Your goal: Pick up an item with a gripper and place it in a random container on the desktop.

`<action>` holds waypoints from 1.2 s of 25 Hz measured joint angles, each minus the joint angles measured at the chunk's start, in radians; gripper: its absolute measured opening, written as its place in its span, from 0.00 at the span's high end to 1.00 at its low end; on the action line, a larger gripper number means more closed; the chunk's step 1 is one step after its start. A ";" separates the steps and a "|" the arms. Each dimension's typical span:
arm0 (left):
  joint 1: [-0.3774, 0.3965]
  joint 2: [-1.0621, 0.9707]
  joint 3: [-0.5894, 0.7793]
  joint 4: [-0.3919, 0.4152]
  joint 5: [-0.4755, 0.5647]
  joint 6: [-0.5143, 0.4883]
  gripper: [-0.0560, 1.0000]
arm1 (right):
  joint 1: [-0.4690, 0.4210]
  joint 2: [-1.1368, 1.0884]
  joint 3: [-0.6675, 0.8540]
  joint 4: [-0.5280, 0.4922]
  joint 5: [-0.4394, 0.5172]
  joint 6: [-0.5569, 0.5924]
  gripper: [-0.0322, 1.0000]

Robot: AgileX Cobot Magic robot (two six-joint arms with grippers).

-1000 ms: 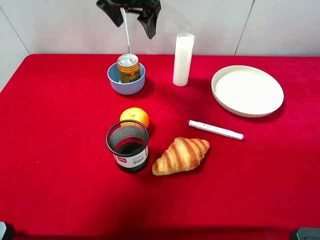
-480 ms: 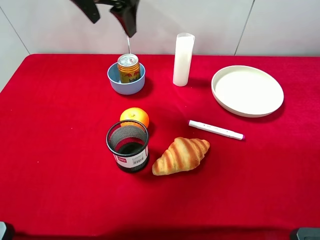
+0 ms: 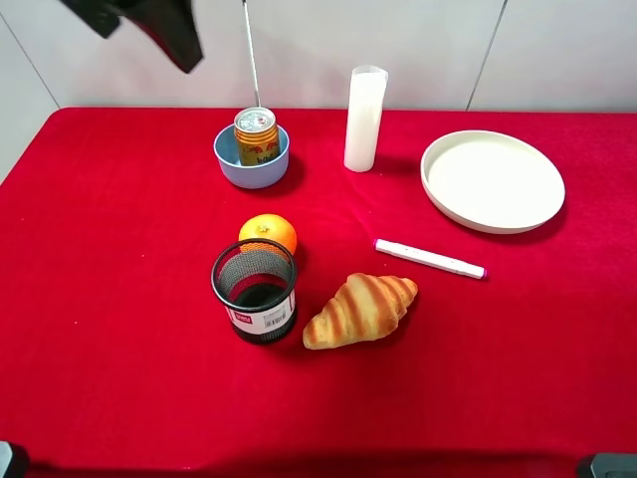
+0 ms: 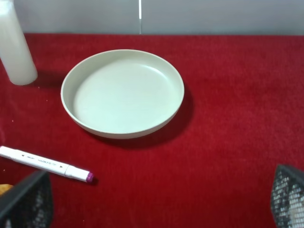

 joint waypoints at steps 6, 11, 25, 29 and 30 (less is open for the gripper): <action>0.000 -0.194 0.157 -0.001 0.001 0.000 0.04 | 0.000 0.000 0.000 0.000 0.000 0.000 0.30; 0.000 -0.379 0.292 -0.018 0.001 0.000 0.01 | 0.000 0.000 0.000 0.000 0.000 0.000 0.30; 0.027 -0.878 0.579 -0.025 0.003 0.000 0.01 | 0.000 0.000 0.000 0.000 0.000 0.000 0.30; 0.118 -1.006 0.667 -0.025 0.003 0.000 0.01 | 0.000 0.000 0.000 0.000 0.000 0.000 0.30; 0.144 -1.029 0.688 -0.025 0.003 0.000 0.01 | 0.000 0.000 0.000 0.000 0.000 0.000 0.30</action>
